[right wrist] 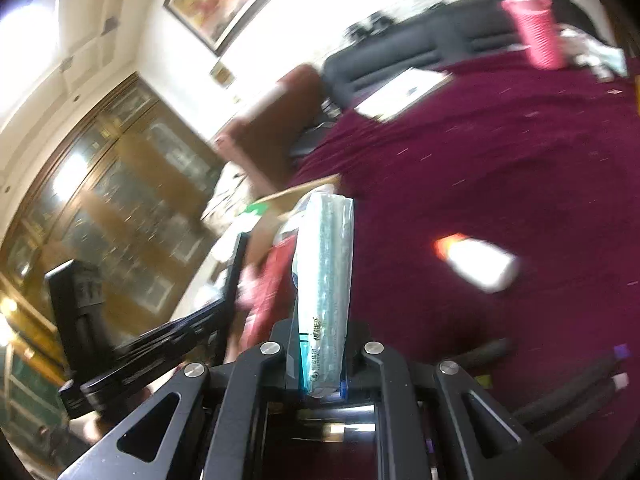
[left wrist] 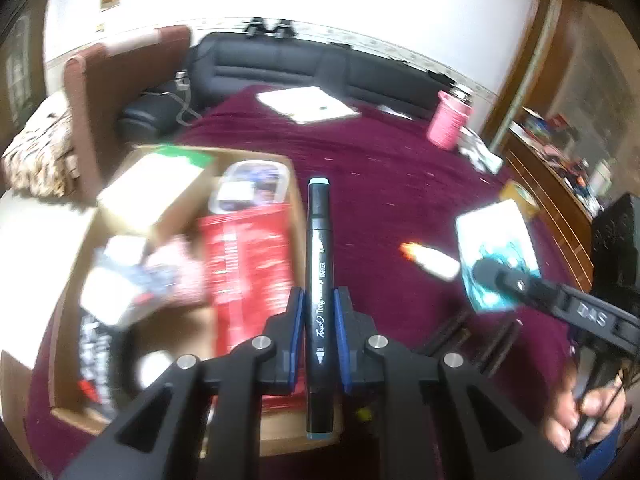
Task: Organize objects
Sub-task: 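Carry the marker and teal packet with both tools over the tray, then open both tools to drop the marker and packet into the tray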
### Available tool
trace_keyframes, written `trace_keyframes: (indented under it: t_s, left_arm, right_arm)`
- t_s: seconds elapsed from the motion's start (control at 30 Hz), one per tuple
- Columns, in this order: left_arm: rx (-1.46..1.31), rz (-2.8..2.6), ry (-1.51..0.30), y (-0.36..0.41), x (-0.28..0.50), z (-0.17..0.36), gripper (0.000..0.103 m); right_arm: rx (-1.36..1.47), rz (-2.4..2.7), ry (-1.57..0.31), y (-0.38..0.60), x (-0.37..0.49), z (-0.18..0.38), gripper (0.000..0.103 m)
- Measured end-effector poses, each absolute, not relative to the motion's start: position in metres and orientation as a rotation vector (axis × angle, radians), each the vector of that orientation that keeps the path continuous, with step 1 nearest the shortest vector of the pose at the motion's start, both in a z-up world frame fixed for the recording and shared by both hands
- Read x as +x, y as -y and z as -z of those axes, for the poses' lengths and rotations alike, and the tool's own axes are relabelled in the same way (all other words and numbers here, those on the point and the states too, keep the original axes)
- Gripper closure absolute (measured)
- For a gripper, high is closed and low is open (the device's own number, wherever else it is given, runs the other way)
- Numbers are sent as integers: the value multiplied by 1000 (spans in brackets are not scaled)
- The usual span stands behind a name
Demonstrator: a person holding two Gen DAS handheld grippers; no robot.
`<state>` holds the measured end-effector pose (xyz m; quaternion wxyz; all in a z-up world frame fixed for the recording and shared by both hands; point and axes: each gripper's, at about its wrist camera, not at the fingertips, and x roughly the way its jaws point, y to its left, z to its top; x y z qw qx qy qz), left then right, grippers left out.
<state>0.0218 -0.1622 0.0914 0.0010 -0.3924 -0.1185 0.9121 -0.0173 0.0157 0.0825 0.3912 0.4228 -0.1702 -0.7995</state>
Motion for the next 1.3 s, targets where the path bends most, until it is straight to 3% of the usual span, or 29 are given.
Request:
trace_keyframes:
  t_s: [0.23,0.67,0.77,0.83,0.93,1.0,1.3]
  left_arm:
    - [-1303,-2928,512,216,34,-76,88]
    - [-1351,-2936,519,231,35,-58,88]
    - [-1337,-2947,489,229,37,-60,88]
    - [-1326,-2944,490,228,38,-62,87]
    - [-1315,-2948,491,229,41,-65,81]
    - [-1302,-2957,495,230,44,-67,73]
    - [-1221,-2950,503,223,54,-82,72]
  right_arm:
    - [1138,1936,358,56,-10,-69,91]
    - [1245,1914,255,106,-31,-42,85]
    - [1240,1905,231,106,-30,-47,72]
    - [1215,1914,227,102,-26,-53,49]
    - [1163,1981,199,99,-20,-64,29]
    - [1133,2016,194,91,-17,-72,28]
    - [1085,2527,83,3,-5,-89,25]
